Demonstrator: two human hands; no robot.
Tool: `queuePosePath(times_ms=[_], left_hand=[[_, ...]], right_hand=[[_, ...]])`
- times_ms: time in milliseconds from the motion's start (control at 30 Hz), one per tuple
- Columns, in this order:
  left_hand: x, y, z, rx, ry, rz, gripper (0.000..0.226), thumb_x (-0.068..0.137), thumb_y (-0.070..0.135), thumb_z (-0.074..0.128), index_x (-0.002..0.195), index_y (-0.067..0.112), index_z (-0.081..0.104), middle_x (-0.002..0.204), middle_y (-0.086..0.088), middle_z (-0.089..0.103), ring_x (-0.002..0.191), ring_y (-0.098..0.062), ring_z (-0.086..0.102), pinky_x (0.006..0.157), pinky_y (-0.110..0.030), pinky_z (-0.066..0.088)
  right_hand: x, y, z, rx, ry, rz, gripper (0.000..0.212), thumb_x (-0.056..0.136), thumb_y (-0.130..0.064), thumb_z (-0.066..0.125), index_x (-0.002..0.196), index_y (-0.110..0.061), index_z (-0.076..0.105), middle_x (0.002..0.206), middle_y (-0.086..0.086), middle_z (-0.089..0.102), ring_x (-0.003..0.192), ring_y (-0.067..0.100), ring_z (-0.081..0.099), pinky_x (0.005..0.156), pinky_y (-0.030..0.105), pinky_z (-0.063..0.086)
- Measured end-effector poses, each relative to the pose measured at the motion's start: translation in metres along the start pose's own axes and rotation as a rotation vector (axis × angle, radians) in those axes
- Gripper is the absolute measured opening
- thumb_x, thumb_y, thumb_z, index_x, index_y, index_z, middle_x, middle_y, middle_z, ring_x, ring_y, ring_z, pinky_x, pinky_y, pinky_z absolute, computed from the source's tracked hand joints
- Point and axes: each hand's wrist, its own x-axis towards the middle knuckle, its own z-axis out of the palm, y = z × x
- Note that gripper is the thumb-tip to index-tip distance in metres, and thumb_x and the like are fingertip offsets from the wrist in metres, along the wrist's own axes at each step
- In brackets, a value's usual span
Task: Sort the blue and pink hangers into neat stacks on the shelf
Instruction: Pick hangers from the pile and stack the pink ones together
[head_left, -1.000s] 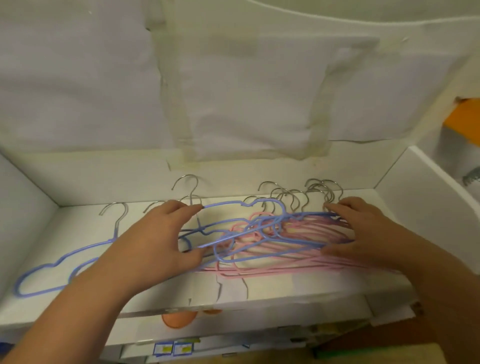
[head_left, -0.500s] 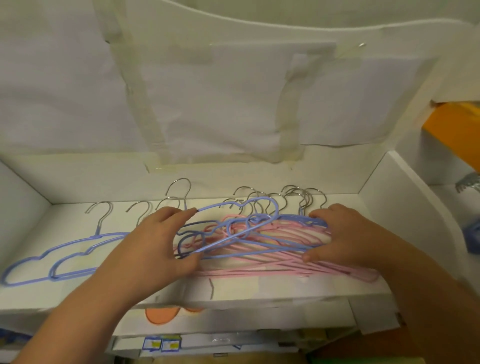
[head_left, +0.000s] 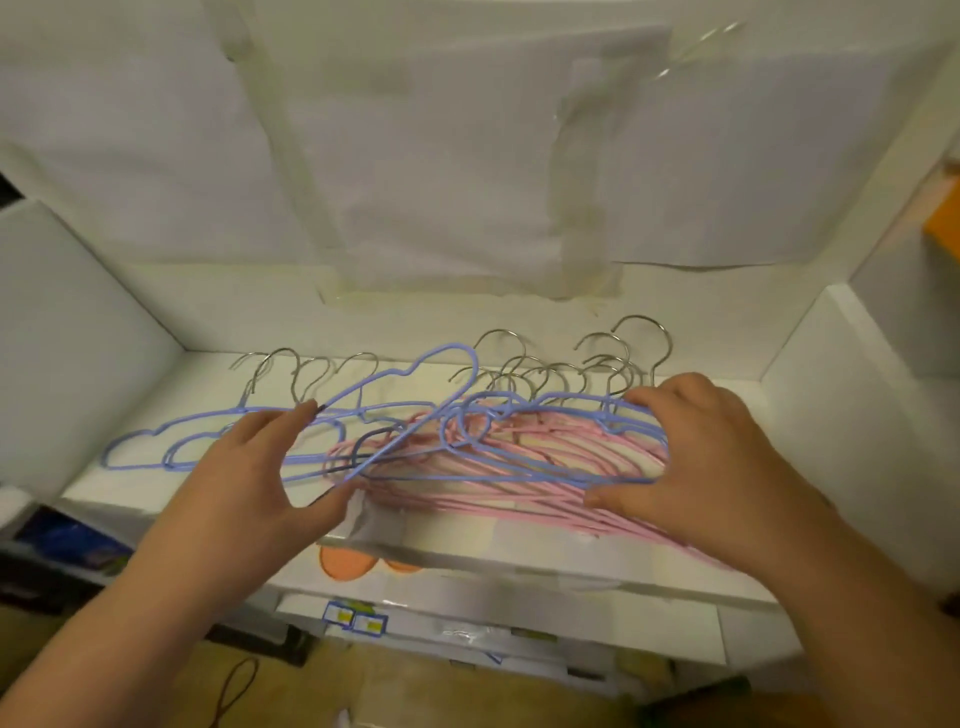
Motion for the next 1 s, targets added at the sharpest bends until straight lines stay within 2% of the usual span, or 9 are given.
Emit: queuePosePath(times_ms=[200, 367, 533, 633, 733, 833, 933, 1000], left_hand=[[-0.025, -0.004, -0.014, 0.058, 0.039, -0.035, 0.087, 0.070, 0.050, 0.076, 0.146, 0.028, 0.038, 0.138, 0.004, 0.046, 0.124, -0.018, 0.047, 0.098, -0.039, 0.045], [-0.033, -0.010, -0.022, 0.017, 0.055, 0.072, 0.086, 0.067, 0.042, 0.081, 0.142, 0.023, 0.044, 0.130, 0.004, 0.049, 0.117, -0.018, 0.050, 0.093, -0.038, 0.046], [-0.045, -0.014, -0.025, -0.018, 0.000, 0.205, 0.088, 0.062, 0.040, 0.083, 0.139, 0.017, 0.048, 0.129, -0.002, 0.051, 0.118, -0.024, 0.052, 0.095, -0.041, 0.046], [-0.056, -0.004, -0.019, -0.051, -0.040, 0.296, 0.088, 0.061, 0.040, 0.084, 0.138, 0.015, 0.050, 0.124, -0.003, 0.053, 0.115, -0.026, 0.052, 0.093, -0.042, 0.046], [-0.067, 0.020, -0.008, -0.068, -0.101, 0.430, 0.088, 0.060, 0.043, 0.083, 0.137, 0.014, 0.051, 0.124, -0.006, 0.054, 0.113, -0.028, 0.052, 0.093, -0.044, 0.046], [-0.082, 0.056, -0.001, -0.090, -0.147, 0.554, 0.088, 0.060, 0.052, 0.074, 0.138, 0.018, 0.049, 0.128, -0.005, 0.051, 0.117, -0.028, 0.051, 0.095, -0.046, 0.047], [-0.106, 0.103, -0.004, -0.120, -0.129, 0.683, 0.089, 0.058, 0.062, 0.058, 0.134, 0.017, 0.052, 0.125, -0.003, 0.054, 0.116, -0.026, 0.052, 0.094, -0.046, 0.047], [-0.125, 0.137, -0.007, -0.121, -0.123, 0.784, 0.088, 0.058, 0.062, 0.057, 0.133, 0.016, 0.054, 0.122, -0.003, 0.056, 0.114, -0.027, 0.052, 0.093, -0.043, 0.047]], right_hand=[[-0.023, -0.020, -0.006, -0.009, 0.034, -0.025, 0.100, 0.046, -0.078, 0.073, 0.131, -0.030, 0.047, 0.111, -0.014, 0.038, 0.110, 0.010, 0.038, 0.096, 0.028, 0.039], [-0.062, -0.047, -0.007, -0.122, 0.071, -0.033, 0.103, 0.045, -0.083, 0.068, 0.131, -0.032, 0.046, 0.116, -0.015, 0.039, 0.109, 0.009, 0.038, 0.097, 0.026, 0.037], [-0.124, -0.072, -0.003, -0.119, 0.071, 0.047, 0.103, 0.044, -0.085, 0.061, 0.134, -0.036, 0.044, 0.124, -0.018, 0.039, 0.119, 0.009, 0.043, 0.102, 0.031, 0.038], [-0.172, -0.076, -0.005, -0.095, 0.032, 0.161, 0.105, 0.048, -0.086, 0.059, 0.138, -0.036, 0.040, 0.129, -0.021, 0.035, 0.122, 0.008, 0.040, 0.102, 0.028, 0.037], [-0.224, -0.072, -0.013, -0.149, 0.066, 0.286, 0.108, 0.047, -0.091, 0.054, 0.137, -0.035, 0.042, 0.127, -0.021, 0.037, 0.120, 0.009, 0.041, 0.100, 0.030, 0.039], [-0.282, -0.075, -0.033, -0.131, 0.049, 0.455, 0.111, 0.046, -0.094, 0.045, 0.142, -0.041, 0.031, 0.132, -0.026, 0.026, 0.124, 0.002, 0.029, 0.106, 0.026, 0.029], [-0.338, -0.068, -0.052, -0.104, 0.111, 0.606, 0.109, 0.052, -0.089, 0.056, 0.145, -0.044, 0.021, 0.132, -0.032, 0.020, 0.132, 0.001, 0.024, 0.110, 0.026, 0.026], [-0.373, -0.056, -0.062, -0.118, 0.159, 0.699, 0.109, 0.052, -0.089, 0.057, 0.145, -0.043, 0.023, 0.135, -0.030, 0.023, 0.133, 0.003, 0.027, 0.110, 0.026, 0.027]])
